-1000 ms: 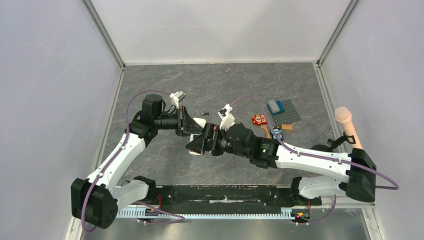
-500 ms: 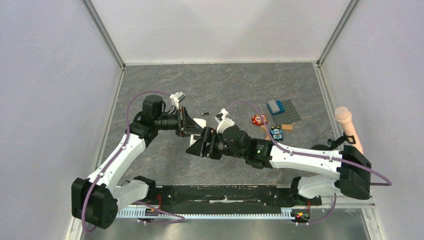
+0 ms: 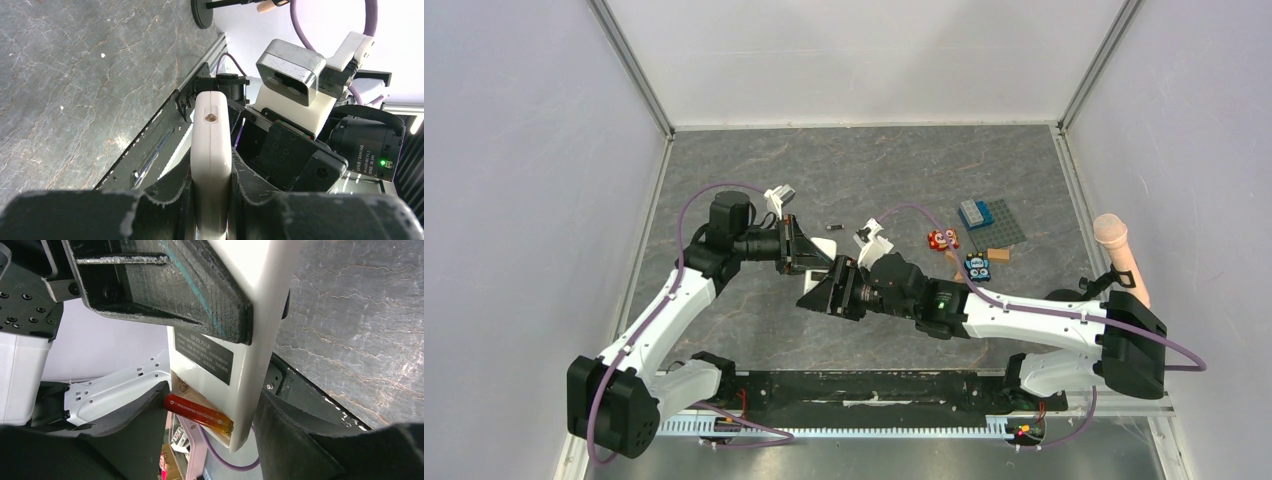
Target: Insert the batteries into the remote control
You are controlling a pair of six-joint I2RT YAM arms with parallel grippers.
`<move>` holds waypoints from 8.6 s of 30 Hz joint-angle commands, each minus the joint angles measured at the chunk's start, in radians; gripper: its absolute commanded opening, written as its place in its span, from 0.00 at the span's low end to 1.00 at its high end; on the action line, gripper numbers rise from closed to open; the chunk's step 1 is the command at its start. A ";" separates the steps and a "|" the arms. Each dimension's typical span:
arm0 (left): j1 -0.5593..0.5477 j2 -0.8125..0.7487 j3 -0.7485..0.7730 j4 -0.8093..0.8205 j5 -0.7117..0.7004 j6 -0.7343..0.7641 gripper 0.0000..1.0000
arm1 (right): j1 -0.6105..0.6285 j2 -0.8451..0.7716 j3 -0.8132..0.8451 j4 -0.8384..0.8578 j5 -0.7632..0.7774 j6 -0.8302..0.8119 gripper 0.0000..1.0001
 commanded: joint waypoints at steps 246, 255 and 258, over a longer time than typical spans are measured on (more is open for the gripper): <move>0.071 -0.538 -0.121 0.224 -0.357 0.127 0.02 | -0.506 -0.051 0.033 0.082 -0.223 -0.632 0.06; 0.068 -0.612 -0.388 0.623 -0.790 -0.278 0.02 | -0.461 -0.223 -0.059 0.045 0.008 -0.059 0.06; 0.056 -0.596 -0.416 0.651 -0.906 -0.339 0.02 | -0.422 -0.256 -0.042 0.017 0.128 0.011 0.06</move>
